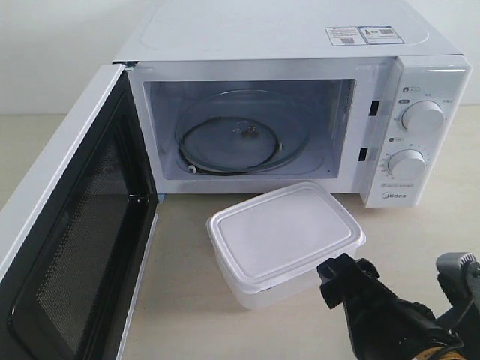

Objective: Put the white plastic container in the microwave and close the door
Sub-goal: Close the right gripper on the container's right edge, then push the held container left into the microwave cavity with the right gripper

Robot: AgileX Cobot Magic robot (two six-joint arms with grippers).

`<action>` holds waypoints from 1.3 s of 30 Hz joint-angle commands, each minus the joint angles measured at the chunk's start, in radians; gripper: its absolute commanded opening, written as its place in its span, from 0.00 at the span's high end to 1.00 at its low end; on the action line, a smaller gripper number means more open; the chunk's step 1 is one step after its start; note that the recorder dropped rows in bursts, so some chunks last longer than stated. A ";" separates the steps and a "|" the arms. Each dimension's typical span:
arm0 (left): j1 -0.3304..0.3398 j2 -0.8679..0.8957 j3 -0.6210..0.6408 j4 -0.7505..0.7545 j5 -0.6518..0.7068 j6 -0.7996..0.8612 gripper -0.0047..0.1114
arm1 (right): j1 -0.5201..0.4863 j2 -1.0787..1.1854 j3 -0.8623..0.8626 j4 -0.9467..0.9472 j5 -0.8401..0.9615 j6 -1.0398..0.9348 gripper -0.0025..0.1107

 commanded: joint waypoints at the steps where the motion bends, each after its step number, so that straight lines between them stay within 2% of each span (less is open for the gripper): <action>1: 0.005 -0.004 0.003 0.001 0.003 0.007 0.92 | -0.003 0.003 -0.001 0.015 -0.018 0.039 0.30; 8: 0.005 -0.004 0.003 0.001 0.003 0.007 0.92 | -0.003 0.003 -0.005 -0.048 -0.003 0.253 0.35; 13: 0.005 -0.004 0.003 0.001 0.003 0.007 0.92 | -0.005 0.019 -0.064 -0.048 0.001 0.164 0.35; 20: 0.005 -0.004 0.003 0.001 0.003 0.007 0.92 | -0.082 0.072 -0.119 -0.078 0.015 0.154 0.35; 29: 0.005 -0.004 0.003 0.001 0.003 0.007 0.92 | -0.242 0.074 -0.192 -0.250 0.148 0.150 0.35; 39: 0.005 -0.004 0.003 0.001 0.003 0.007 0.92 | -0.253 0.074 -0.210 -0.250 0.178 0.155 0.37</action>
